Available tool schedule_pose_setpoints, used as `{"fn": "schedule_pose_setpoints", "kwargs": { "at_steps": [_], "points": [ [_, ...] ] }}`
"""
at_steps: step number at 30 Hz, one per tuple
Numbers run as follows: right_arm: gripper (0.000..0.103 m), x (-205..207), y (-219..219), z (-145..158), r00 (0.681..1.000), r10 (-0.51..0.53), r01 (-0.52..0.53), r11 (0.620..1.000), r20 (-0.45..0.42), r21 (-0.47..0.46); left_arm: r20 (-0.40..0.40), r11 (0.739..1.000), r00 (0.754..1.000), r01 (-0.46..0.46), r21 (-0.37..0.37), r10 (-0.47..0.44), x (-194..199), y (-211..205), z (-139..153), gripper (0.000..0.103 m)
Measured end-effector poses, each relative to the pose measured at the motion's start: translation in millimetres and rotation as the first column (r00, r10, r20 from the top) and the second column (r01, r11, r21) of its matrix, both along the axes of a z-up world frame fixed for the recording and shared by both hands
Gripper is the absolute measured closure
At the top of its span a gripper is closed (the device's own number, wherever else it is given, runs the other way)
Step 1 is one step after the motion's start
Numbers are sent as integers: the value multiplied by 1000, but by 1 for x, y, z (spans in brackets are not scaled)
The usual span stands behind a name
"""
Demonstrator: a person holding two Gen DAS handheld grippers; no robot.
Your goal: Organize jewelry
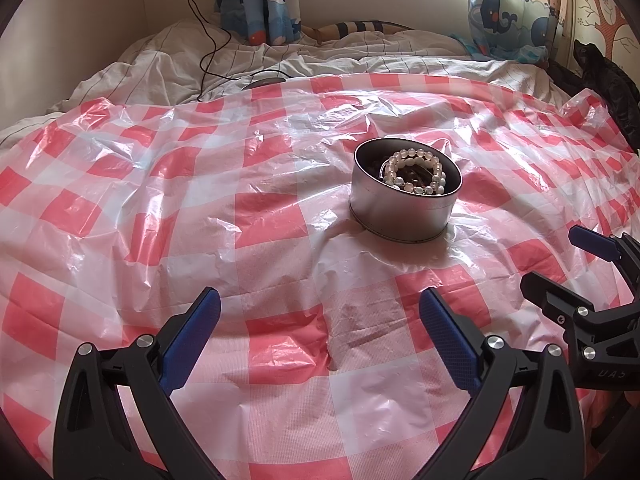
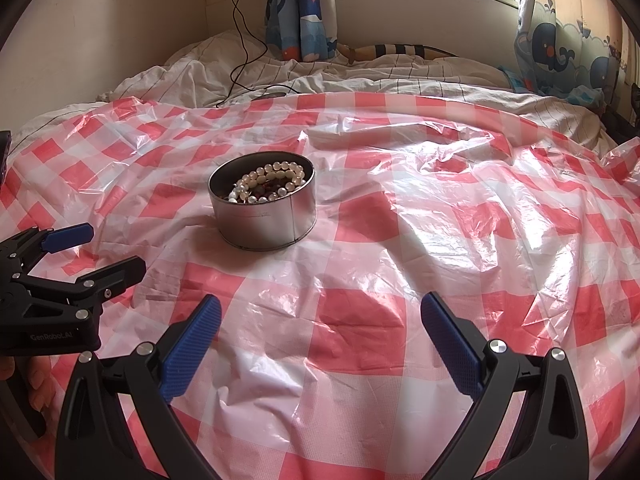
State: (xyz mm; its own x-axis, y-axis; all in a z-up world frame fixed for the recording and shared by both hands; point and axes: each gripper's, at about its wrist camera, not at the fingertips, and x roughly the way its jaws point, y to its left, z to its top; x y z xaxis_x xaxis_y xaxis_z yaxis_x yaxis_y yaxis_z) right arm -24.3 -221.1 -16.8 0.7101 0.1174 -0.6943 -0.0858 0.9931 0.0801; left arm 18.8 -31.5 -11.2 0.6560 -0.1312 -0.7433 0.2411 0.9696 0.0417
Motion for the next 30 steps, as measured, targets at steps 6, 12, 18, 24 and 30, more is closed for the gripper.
{"fn": "schedule_pose_setpoints", "kwargs": {
  "at_steps": [6, 12, 18, 24, 30],
  "points": [
    [7, -1, 0, -1, 1000, 1, -1, 1000, -2, -2, 0, 1000, 1000, 0, 0, 0, 0, 0, 0, 8],
    [7, -2, -1, -3, 1000, 0, 0, 1000, -3, -2, -1, 1000, 1000, 0, 0, 0, 1, -1, 1, 8],
    [7, -1, -1, -2, 1000, 1, -1, 1000, -4, -2, -22, 1000, 1000, -5, 1, 5, 1, 1, -3, 8],
    [7, -2, -2, -3, 1000, 2, -2, 1000, -4, -2, -43, 1000, 999, -20, -9, 19, 3, 6, -5, 8],
    [7, -1, -2, -3, 1000, 3, -3, 1000, -6, -3, -43, 1000, 999, -14, -18, 13, 5, 5, -3, 7]
  ]
}}
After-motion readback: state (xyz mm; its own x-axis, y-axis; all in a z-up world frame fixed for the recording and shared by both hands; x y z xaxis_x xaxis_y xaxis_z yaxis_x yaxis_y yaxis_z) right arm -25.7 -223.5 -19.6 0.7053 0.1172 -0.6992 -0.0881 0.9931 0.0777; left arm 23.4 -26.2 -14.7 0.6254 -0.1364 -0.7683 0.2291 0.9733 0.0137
